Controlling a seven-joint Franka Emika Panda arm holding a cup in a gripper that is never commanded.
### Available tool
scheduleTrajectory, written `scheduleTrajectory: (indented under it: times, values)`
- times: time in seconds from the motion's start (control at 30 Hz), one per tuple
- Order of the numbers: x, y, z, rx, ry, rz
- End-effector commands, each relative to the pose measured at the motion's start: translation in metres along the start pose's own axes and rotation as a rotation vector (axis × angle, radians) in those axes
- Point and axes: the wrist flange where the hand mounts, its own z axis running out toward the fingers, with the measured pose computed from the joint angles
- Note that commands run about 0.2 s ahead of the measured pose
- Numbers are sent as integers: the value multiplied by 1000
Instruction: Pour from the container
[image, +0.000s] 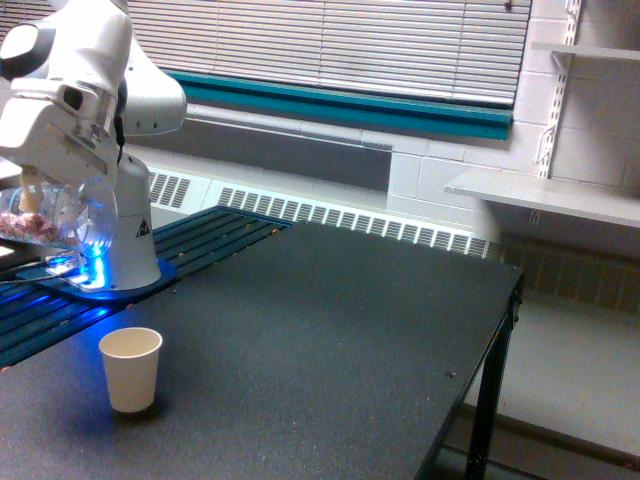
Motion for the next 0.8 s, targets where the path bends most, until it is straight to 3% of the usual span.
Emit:
scheduleTrajectory:
  times: [0.03, 0.8]
  values:
    - [12, -5, 3, -1, 20, -15]
    - [12, 8, 16, -78, 10, -85]
